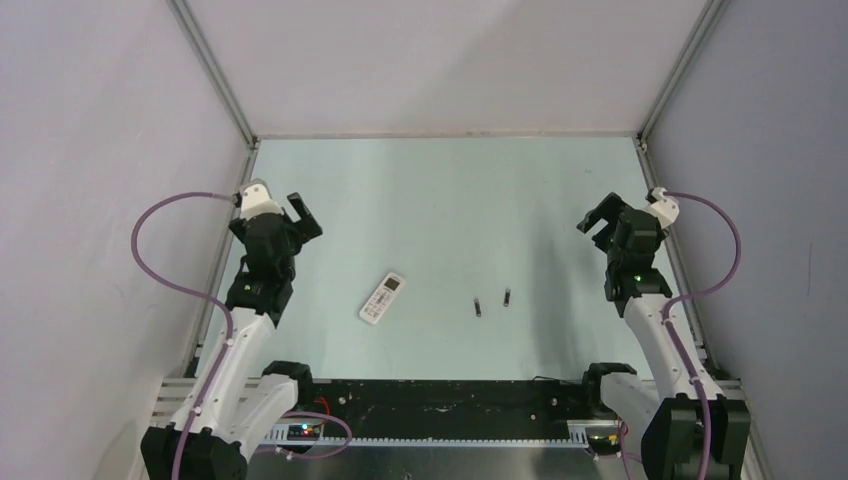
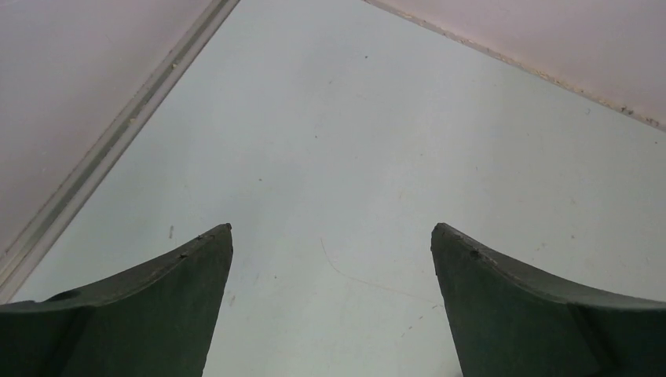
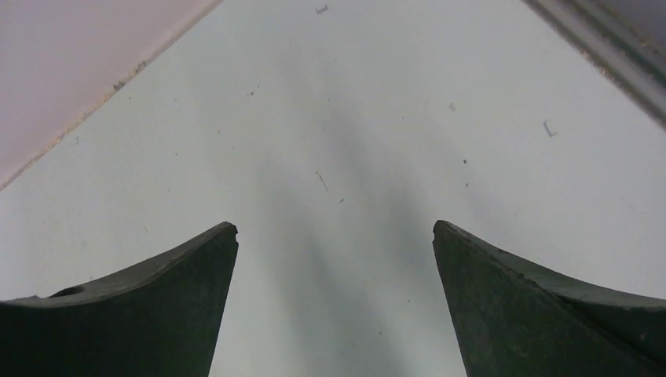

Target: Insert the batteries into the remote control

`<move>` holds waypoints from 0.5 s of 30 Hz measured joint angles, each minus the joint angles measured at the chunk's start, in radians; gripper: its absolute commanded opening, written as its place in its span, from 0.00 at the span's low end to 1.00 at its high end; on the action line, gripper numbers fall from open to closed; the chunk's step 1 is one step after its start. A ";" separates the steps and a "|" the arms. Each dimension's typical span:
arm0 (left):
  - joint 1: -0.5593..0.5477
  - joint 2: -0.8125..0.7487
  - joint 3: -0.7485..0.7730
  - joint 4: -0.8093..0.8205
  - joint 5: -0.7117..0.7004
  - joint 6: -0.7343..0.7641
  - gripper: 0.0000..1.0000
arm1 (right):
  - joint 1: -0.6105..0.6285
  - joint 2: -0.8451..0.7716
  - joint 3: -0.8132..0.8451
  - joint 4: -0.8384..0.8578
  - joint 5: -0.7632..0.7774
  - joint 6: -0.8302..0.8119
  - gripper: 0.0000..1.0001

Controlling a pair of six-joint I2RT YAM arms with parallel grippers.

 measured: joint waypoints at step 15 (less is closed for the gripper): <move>-0.019 0.093 -0.060 0.035 0.306 -0.093 1.00 | -0.034 0.066 0.000 -0.070 -0.149 0.076 1.00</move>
